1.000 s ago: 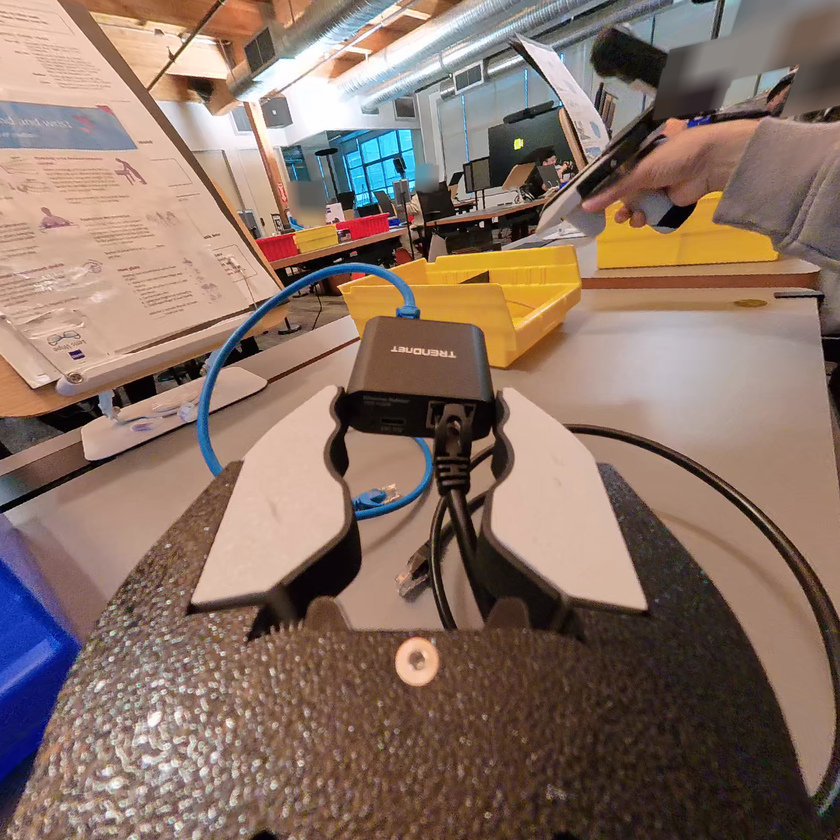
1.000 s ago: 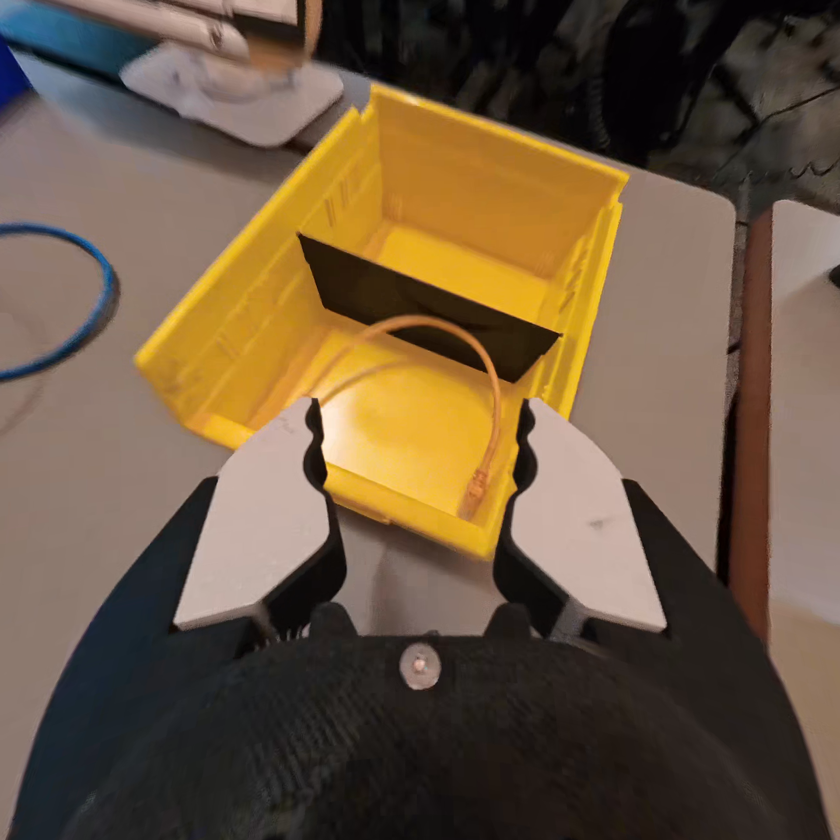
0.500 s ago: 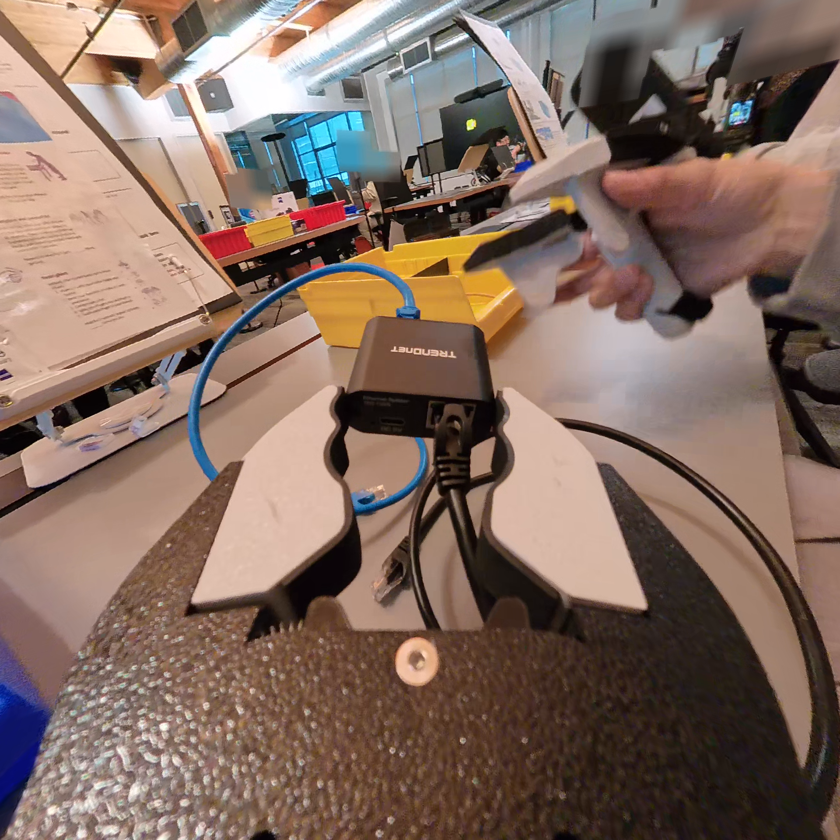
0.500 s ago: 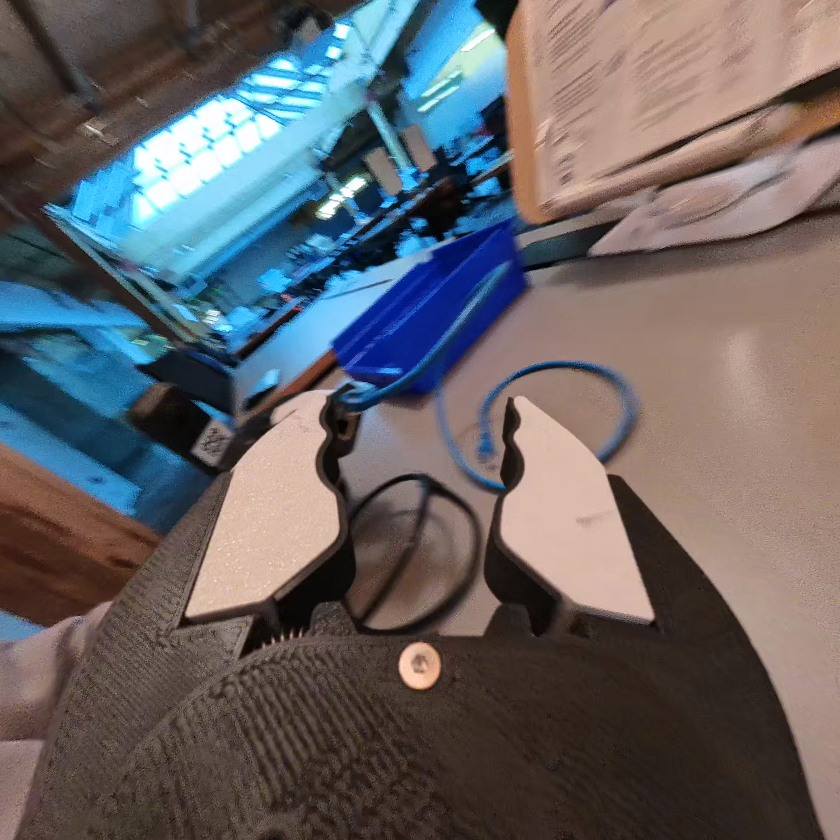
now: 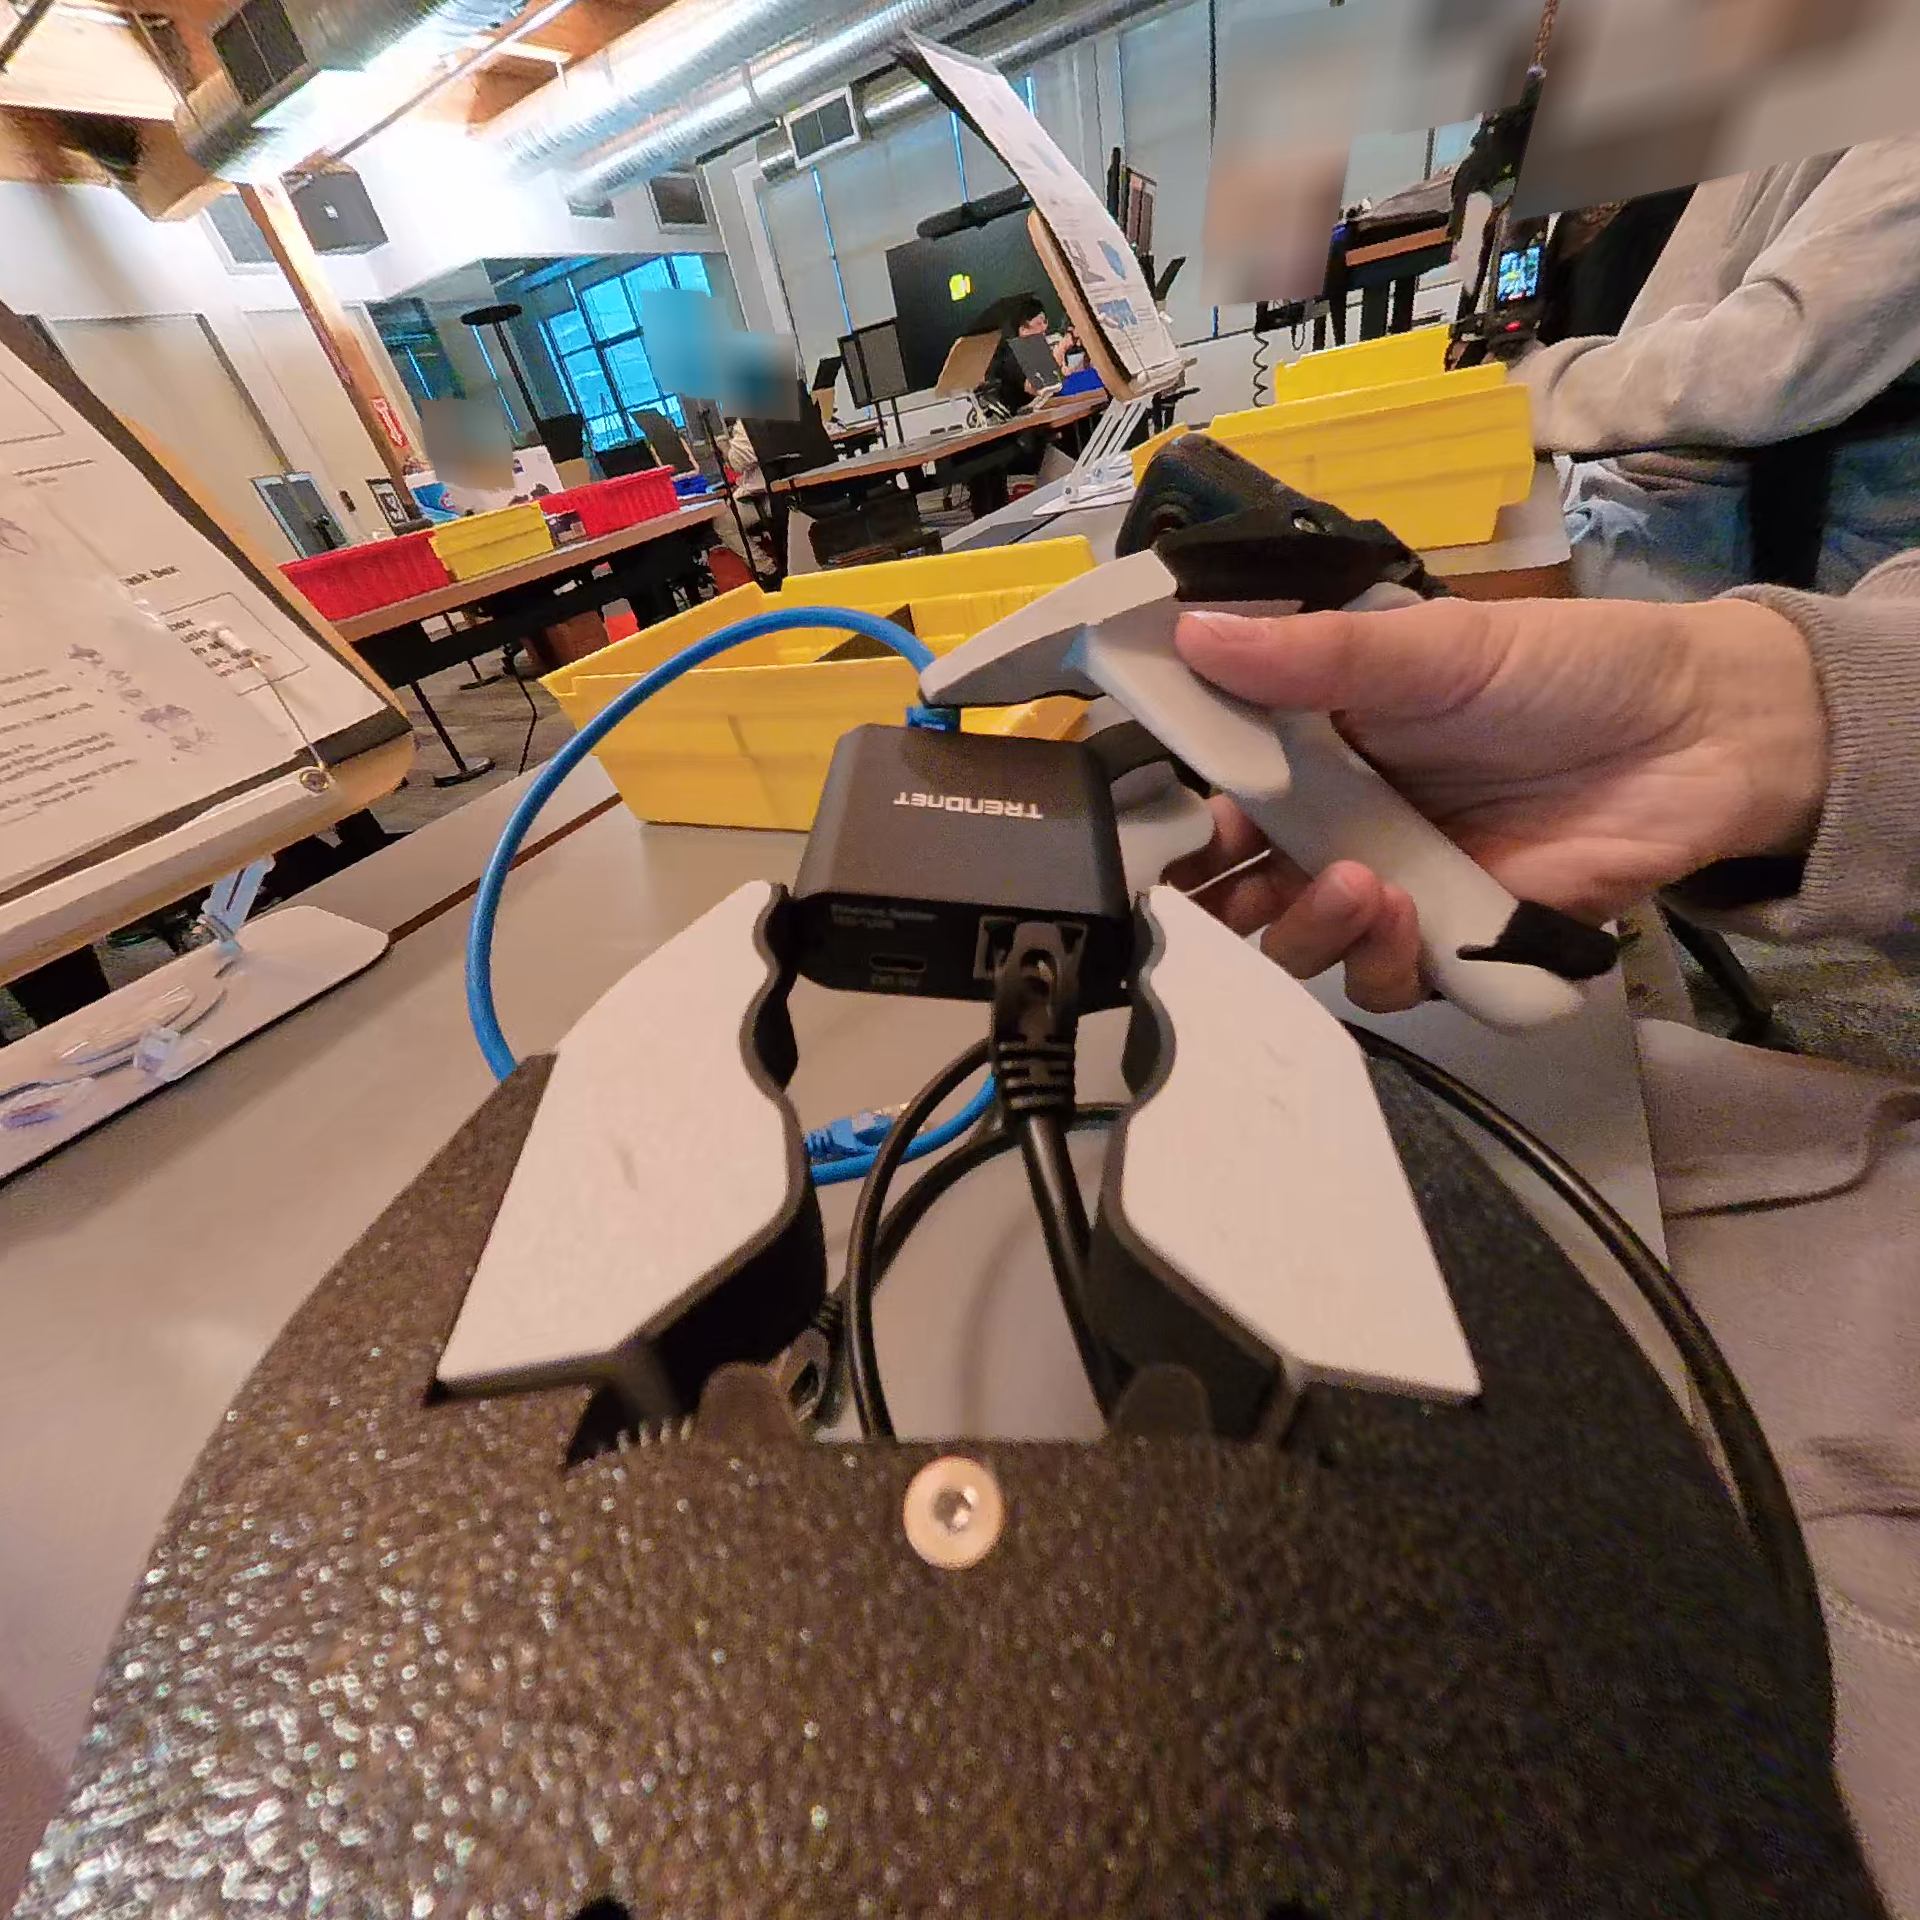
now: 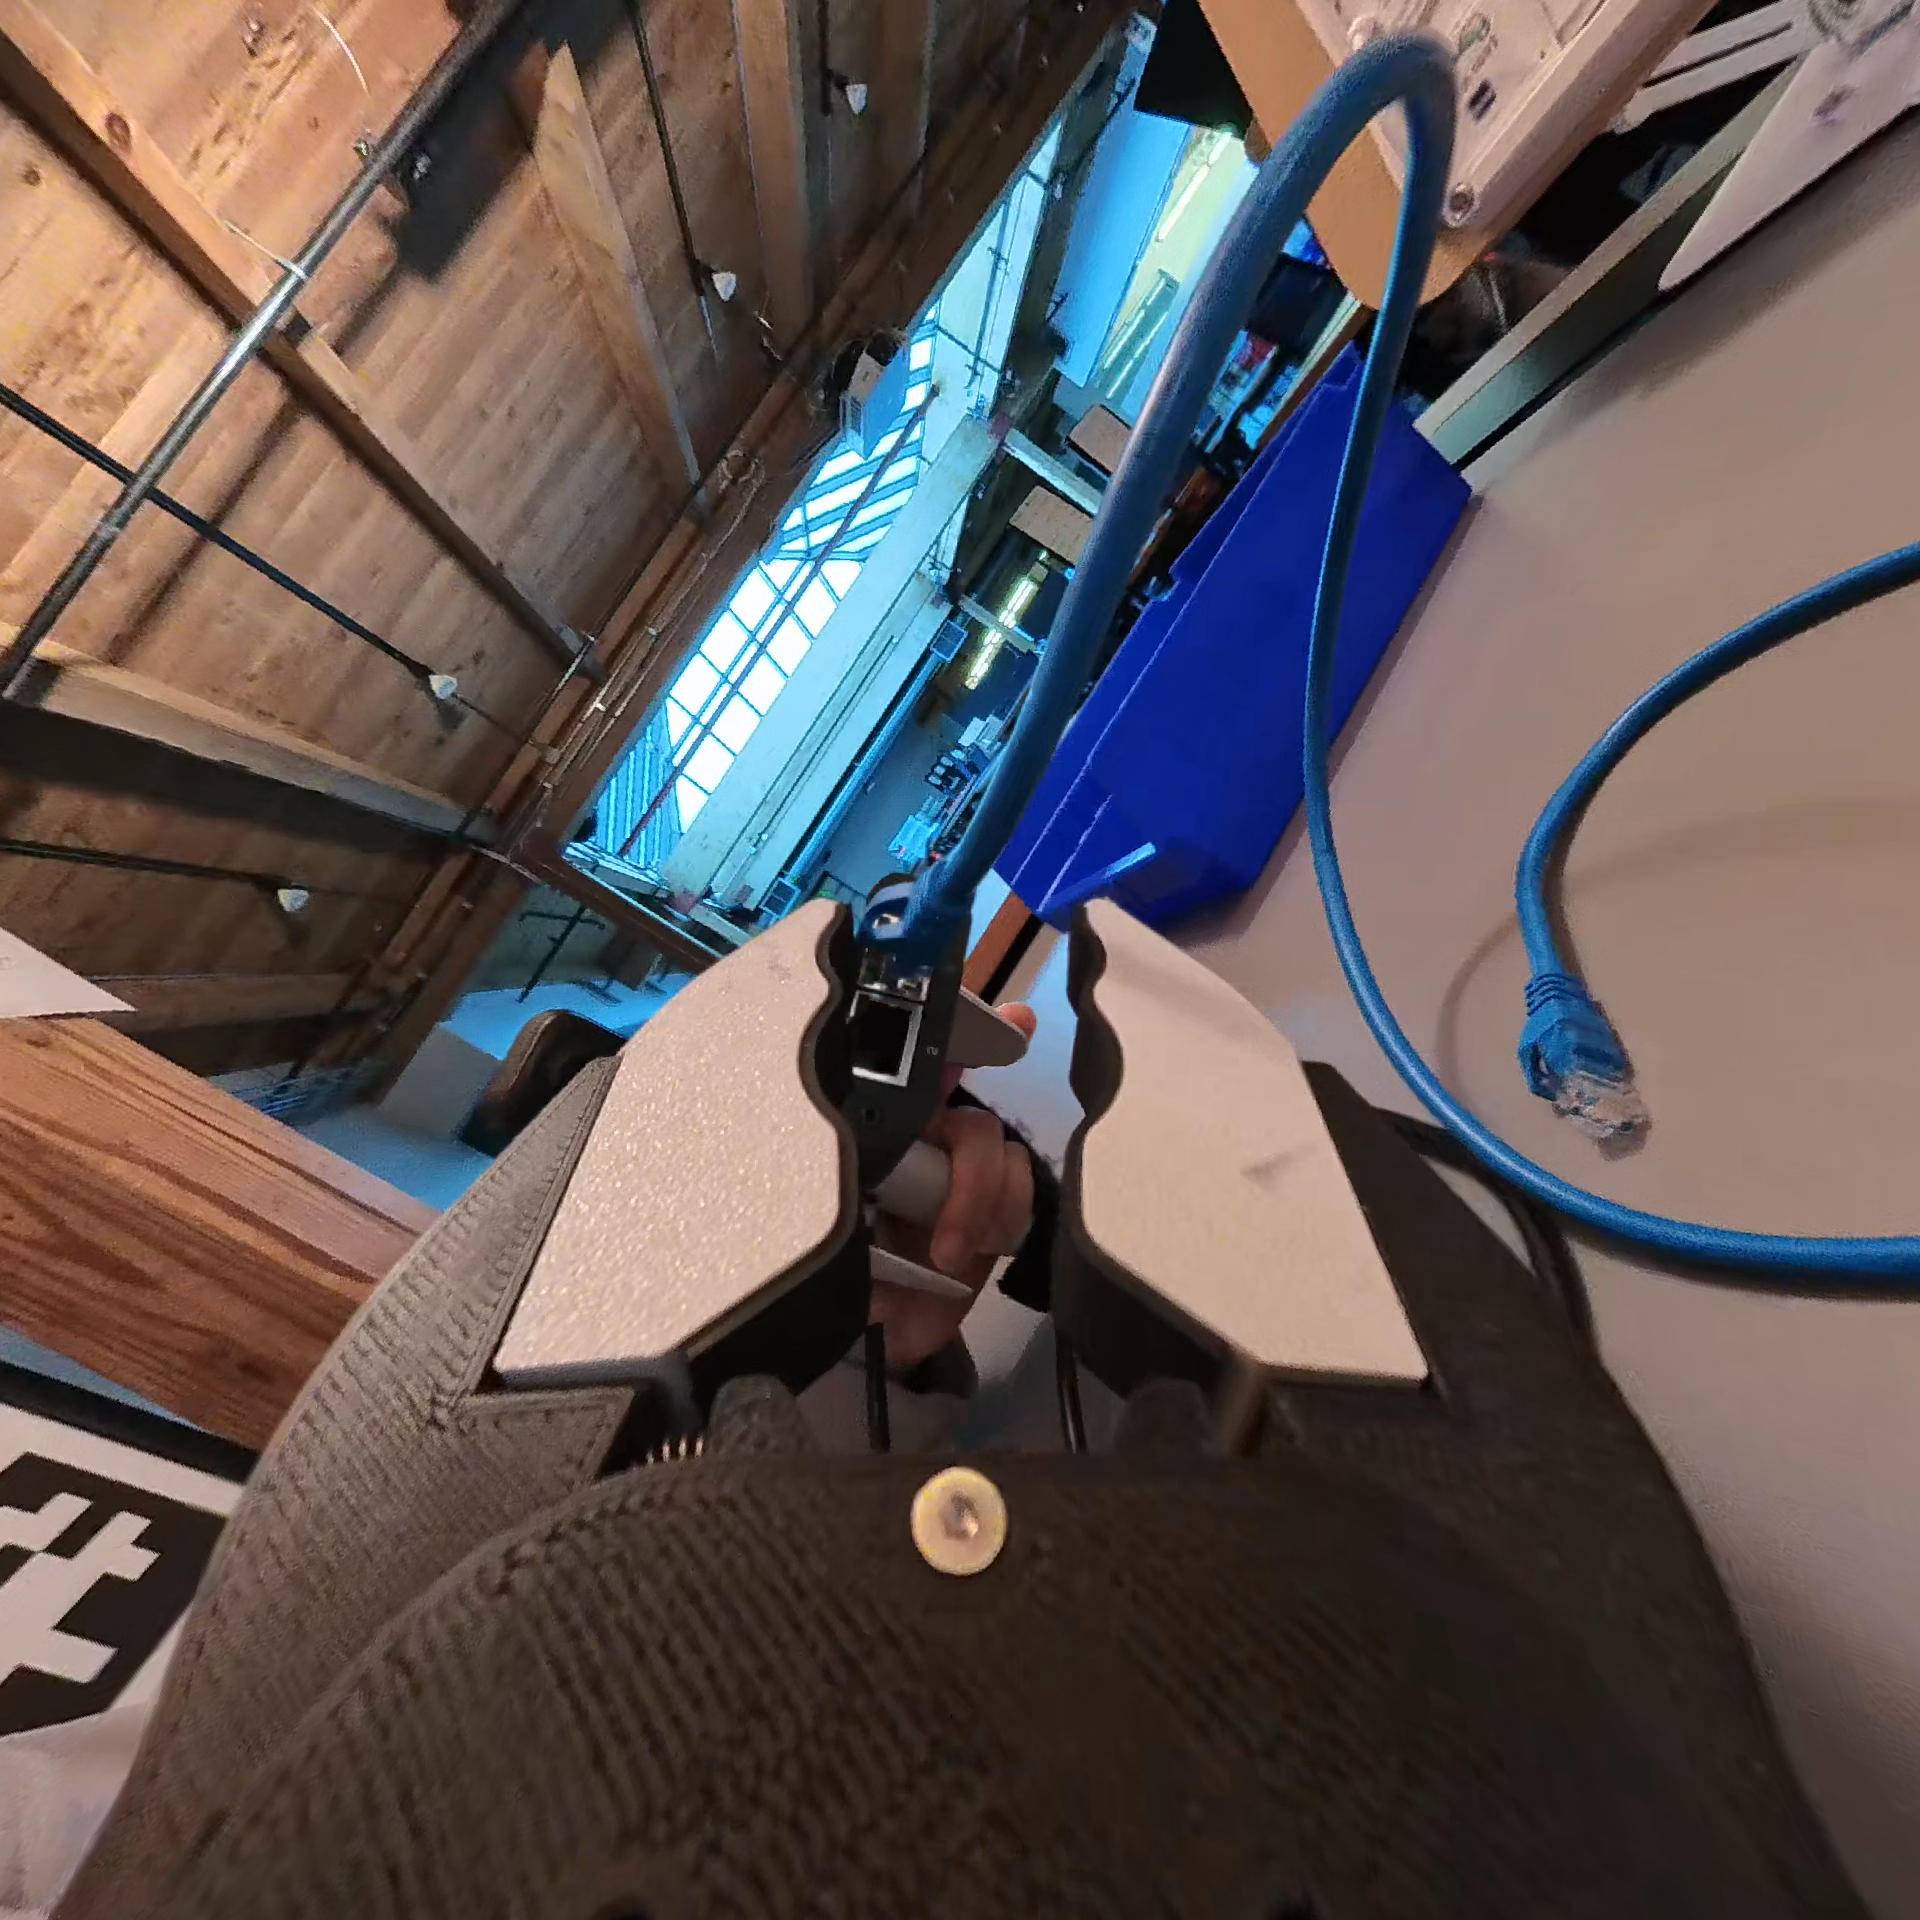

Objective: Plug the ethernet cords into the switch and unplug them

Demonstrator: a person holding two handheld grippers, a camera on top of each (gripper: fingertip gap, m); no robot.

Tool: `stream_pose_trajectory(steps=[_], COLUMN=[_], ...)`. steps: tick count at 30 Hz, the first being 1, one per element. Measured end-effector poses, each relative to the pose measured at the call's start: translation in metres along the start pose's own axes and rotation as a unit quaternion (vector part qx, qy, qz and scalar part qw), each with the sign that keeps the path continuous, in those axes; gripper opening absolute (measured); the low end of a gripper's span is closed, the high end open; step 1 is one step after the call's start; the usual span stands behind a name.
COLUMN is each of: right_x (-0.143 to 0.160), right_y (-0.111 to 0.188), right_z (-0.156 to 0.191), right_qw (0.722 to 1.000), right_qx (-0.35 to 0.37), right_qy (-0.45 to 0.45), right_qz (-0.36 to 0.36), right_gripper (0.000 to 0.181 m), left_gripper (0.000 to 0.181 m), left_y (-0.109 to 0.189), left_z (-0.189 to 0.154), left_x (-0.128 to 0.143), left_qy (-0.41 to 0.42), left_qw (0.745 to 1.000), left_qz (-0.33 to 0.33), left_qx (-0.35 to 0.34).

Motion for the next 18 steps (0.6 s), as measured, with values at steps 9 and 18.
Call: stream_pose_trajectory(steps=[9, 18], right_x=[0.0058, 0.0081], right_y=[-0.0023, -0.0007], right_z=[-0.001, -0.0042], right_qw=[0.999, 0.997], right_qx=[-0.015, -0.016], right_qy=[-0.032, -0.06], right_qz=[-0.017, -0.041], right_gripper=[0.017, 0.015], left_gripper=[0.06, 0.061], left_y=[-0.0041, -0.0063], left_z=[0.0005, -0.001], left_x=[0.0056, 0.0085], left_qy=[-0.005, -0.022], left_qw=[0.999, 0.999], left_qz=[0.009, 0.022], left_qx=[-0.03, -0.038])
Point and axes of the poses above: each gripper's, where its closed fingertips meet, y back along the fingers, x out of its underside, z = x × y across the jaws, the point moved 6 cm from there along y, back along the fingers, and after that the axes turned 1 degree about y, right-handed, at the moved point
